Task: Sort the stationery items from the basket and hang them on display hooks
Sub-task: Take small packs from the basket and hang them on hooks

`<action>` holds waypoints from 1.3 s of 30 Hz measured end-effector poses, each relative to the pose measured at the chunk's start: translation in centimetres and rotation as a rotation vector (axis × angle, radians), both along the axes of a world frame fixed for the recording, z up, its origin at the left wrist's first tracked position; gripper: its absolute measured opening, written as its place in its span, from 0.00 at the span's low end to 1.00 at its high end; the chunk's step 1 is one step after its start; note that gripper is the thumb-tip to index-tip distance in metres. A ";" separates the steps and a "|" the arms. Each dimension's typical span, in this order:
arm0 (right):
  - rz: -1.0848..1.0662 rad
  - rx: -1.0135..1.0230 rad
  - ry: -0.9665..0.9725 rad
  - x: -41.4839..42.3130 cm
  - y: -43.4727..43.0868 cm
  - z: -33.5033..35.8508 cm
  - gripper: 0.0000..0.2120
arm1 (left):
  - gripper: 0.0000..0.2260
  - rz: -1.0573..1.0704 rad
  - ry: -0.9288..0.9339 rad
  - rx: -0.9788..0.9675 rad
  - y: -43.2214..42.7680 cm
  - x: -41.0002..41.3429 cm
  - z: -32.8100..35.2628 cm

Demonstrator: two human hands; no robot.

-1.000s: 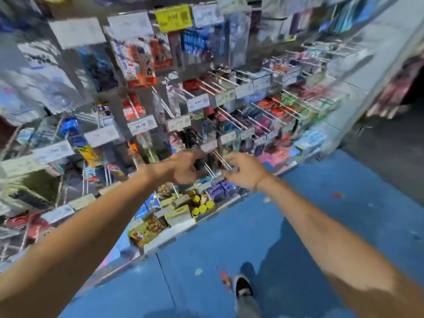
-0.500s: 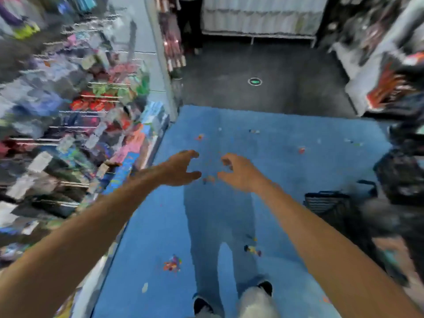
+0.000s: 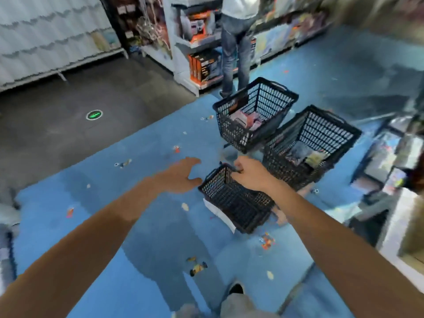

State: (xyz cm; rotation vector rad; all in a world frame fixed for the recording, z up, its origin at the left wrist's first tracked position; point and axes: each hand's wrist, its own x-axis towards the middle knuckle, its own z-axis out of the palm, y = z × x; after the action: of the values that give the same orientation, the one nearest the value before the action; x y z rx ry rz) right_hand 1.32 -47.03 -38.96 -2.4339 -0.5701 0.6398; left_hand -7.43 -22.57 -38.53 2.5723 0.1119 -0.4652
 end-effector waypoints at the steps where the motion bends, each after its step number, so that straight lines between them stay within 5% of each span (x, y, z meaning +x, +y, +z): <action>1: -0.043 -0.009 0.012 0.9 -1.3 -0.2 0.16 | 0.32 -0.047 -0.007 0.003 -1.0 2.1 -0.1; 11: -0.493 0.008 0.029 10.9 -7.9 -1.1 0.22 | 0.34 -0.450 -0.016 0.007 -5.9 22.2 -0.8; 15: -0.715 0.061 0.040 14.4 -10.0 -0.7 0.21 | 0.27 -0.631 0.017 0.009 -8.2 30.0 -0.1; 24: -1.211 0.339 0.178 20.2 -18.6 -3.5 0.15 | 0.37 -0.886 0.096 0.058 -20.2 41.4 -2.5; 28: -1.279 0.417 0.252 25.4 -23.0 -6.7 0.15 | 0.31 -0.827 0.194 -0.034 -26.7 46.0 -5.8; 33: -1.303 0.492 0.343 34.0 -27.9 -12.2 0.11 | 0.08 -0.586 0.369 -0.163 -34.2 52.7 -11.4; 37: -1.319 0.504 0.445 40.6 -30.8 -18.9 0.07 | 0.09 -0.399 0.492 -0.233 -39.0 58.0 -17.6; 39: -1.324 0.498 0.493 43.2 -31.4 -22.2 0.13 | 0.03 -0.287 0.497 -0.267 -41.1 59.8 -20.9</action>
State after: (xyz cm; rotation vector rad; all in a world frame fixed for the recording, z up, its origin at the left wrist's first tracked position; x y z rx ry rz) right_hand 44.52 -78.39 -61.16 -1.5665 0.9235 0.3780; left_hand 52.39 -63.67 -59.43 2.1686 -0.1405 -1.1392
